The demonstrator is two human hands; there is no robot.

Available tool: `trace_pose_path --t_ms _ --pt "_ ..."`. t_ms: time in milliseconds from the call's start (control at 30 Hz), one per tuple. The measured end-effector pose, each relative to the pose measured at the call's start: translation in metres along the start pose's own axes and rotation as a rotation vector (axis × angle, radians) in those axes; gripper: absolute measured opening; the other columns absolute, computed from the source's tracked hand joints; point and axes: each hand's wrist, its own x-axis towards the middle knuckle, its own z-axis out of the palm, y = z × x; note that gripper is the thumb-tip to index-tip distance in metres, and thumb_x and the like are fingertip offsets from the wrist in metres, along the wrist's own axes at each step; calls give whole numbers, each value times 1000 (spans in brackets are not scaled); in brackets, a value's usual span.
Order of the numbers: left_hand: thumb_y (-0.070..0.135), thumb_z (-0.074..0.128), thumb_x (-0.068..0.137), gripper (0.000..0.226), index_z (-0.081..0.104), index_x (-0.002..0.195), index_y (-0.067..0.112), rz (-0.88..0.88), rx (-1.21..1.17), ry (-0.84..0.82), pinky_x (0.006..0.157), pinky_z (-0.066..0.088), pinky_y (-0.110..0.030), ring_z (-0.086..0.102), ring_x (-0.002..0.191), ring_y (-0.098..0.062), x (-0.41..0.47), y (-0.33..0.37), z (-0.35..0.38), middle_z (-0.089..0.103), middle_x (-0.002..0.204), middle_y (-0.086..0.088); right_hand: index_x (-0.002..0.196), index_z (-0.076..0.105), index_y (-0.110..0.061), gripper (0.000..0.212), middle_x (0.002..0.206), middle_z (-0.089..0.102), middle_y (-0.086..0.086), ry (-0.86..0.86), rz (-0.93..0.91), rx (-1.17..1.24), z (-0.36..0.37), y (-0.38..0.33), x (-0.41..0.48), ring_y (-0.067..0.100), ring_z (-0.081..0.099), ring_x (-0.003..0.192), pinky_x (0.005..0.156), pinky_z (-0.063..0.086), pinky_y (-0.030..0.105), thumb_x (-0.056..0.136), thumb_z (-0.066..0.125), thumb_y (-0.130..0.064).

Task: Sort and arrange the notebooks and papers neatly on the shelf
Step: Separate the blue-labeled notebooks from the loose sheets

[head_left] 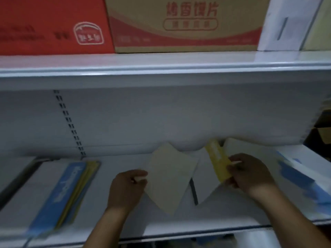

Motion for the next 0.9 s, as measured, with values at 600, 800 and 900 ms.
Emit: trace_pose_path --t_ms 600,800,900 --pt "60 26 87 69 79 72 18 399 602 -32 74 56 -33 74 70 -32 15 -88 -17 77 78 -14 90 60 -18 23 124 59 10 -501 82 -643 73 -3 -23 27 56 115 82 43 30 89 41 -29" --pt "9 78 71 55 63 57 61 219 101 -86 79 38 2 62 80 14 0 3 32 66 93 -14 112 64 -19 28 76 61 -5 152 -163 -134 -11 42 -12 10 57 71 55 36 10 90 51 -29" --pt "17 70 79 22 70 90 36 332 82 -145 64 41 -2 62 73 3 -12 65 94 64 100 -11 102 69 -9 34 86 69 11 453 -249 -241 -51 88 4 28 66 77 69 46 22 79 54 -29"
